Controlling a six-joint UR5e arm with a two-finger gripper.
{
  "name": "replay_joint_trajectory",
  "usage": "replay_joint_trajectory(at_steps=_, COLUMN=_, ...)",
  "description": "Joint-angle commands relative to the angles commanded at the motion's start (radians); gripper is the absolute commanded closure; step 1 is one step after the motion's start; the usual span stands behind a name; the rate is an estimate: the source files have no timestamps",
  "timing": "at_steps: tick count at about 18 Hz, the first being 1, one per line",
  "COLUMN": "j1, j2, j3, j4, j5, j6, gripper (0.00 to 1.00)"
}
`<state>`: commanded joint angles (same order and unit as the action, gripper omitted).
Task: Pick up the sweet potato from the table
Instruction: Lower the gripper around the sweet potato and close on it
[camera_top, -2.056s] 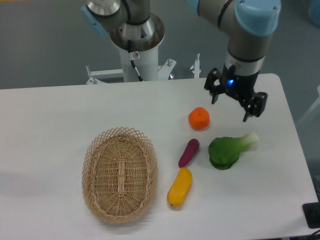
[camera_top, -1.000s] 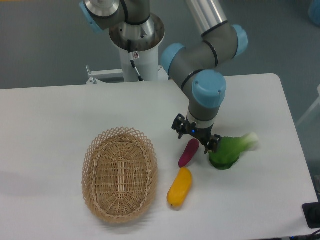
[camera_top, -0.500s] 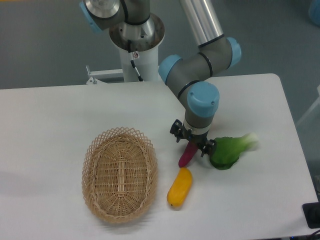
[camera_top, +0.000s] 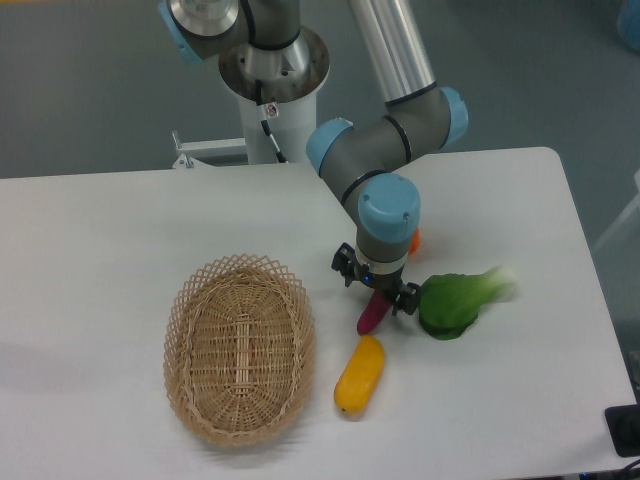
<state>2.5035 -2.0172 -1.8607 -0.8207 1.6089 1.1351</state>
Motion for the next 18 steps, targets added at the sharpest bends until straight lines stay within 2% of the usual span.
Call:
replay_joint_trajectory(at_steps=2, j1=-0.005, j2=-0.008, j3=0.002, j4=0.009, j5=0.022, j6=0.000, gripper=0.13)
replay_joint_trajectory(at_steps=6, j1=-0.009, j2=-0.005, j3=0.005, j4=0.012, j5=0.022, j6=0.005, gripper=0.52)
replay_joint_trajectory(at_steps=8, j1=-0.009, j2=-0.002, j3=0.008, j4=0.012, j5=0.022, j6=0.009, gripper=0.64)
replay_joint_trajectory(at_steps=10, j1=-0.009, j2=0.000, j3=0.009, j4=0.012, j5=0.022, j6=0.011, gripper=0.68)
replay_joint_trajectory(at_steps=14, j1=-0.009, j2=0.014, j3=0.017, j4=0.011, j5=0.022, j6=0.015, gripper=0.68)
replay_joint_trajectory(at_steps=18, j1=0.001, j2=0.078, j3=0.029, j4=-0.011, j5=0.014, j6=0.050, gripper=0.68)
